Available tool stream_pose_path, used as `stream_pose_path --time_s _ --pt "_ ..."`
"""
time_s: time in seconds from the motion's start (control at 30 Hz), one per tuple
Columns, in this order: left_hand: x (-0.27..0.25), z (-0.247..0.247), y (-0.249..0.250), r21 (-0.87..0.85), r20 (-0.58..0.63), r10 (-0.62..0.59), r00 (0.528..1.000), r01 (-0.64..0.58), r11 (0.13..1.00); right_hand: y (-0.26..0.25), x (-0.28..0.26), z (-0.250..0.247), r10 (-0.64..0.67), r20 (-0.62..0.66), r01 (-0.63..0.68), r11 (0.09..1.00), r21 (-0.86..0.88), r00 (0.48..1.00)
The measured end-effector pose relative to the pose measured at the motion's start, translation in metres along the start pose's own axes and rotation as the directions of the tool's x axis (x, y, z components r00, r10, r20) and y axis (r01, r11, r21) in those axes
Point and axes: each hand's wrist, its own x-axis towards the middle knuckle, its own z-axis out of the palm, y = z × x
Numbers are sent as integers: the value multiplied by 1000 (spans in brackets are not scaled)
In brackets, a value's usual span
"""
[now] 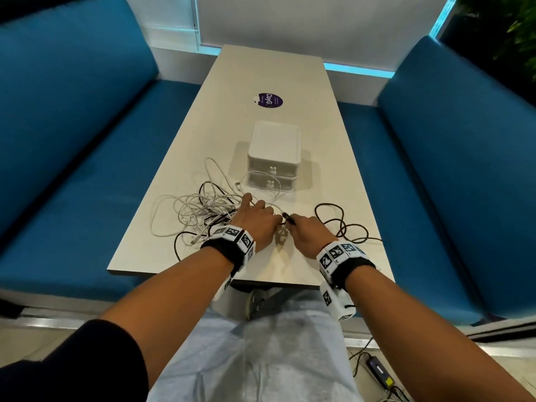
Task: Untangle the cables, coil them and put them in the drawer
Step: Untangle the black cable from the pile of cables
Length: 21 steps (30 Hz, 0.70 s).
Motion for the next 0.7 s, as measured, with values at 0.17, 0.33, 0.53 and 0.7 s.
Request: stream_pose_path --time_s 0.17,0.33,0.53,0.7 --pt "1 8 -8 -12 -14 38 999 -38 999 10 -3 -3 13 -3 -13 1000 -13 1000" --pt "7 4 -12 -18 -31 82 996 -83 996 37 -6 -19 66 -27 -67 996 -53 997" --pt "2 8 -15 11 -48 66 997 -65 998 77 -15 -36 245 -55 -249 962 -107 968" --pt "3 4 -5 -20 -14 39 999 -40 999 57 -14 -28 305 -129 -318 942 -104 944"
